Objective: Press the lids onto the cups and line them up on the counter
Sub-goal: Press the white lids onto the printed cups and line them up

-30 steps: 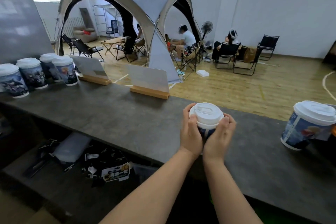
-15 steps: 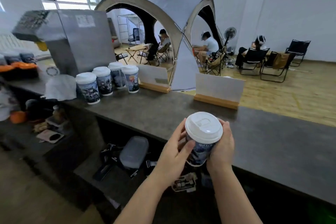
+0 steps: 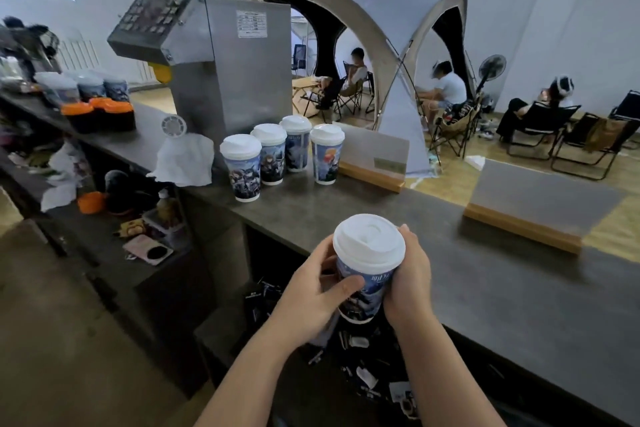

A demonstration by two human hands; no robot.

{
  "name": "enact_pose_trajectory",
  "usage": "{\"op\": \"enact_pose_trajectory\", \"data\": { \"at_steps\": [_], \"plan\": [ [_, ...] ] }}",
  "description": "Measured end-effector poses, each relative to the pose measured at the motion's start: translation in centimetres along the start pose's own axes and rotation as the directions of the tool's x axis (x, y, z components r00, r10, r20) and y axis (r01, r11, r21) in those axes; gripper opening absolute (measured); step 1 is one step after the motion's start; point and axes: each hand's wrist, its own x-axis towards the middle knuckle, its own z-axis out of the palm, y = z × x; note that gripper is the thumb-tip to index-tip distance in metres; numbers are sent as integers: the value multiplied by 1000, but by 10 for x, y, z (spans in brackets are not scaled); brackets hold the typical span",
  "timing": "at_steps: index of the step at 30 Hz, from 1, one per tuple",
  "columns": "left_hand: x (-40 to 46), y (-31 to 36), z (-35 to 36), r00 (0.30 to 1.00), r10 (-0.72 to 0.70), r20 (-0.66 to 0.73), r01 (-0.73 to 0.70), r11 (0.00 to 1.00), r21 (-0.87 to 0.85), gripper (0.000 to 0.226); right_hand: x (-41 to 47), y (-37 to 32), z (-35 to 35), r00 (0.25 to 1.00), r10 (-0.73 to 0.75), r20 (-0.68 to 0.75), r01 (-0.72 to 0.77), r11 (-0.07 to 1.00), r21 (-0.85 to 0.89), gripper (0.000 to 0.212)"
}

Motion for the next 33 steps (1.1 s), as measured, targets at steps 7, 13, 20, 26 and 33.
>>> {"op": "enact_pose_trajectory", "data": {
  "at_steps": [7,13,20,26,33],
  "plan": [
    [92,-26,-60,1000,-13,-22,14,999,38,63,94,23,63,998,-62,-16,62,998,2,19],
    [164,-58,-101,986,-40,-159,44,999,17,61,167,41,105,986,-152,69,162,972,-168,31],
    [209,-93,-126,990,-3,-139,5,1000,14,69,200,65,140,991,-108,78,118,983,-142,28],
    [224,-111,-135,988,-13,-154,8,999,-32,69,210,85,159,968,-250,-20,237,941,-242,27],
    [239,-123,-141,993,-19,-119,8,996,-88,56,223,98,166,959,-269,-91,245,946,-213,28]
  ]
}}
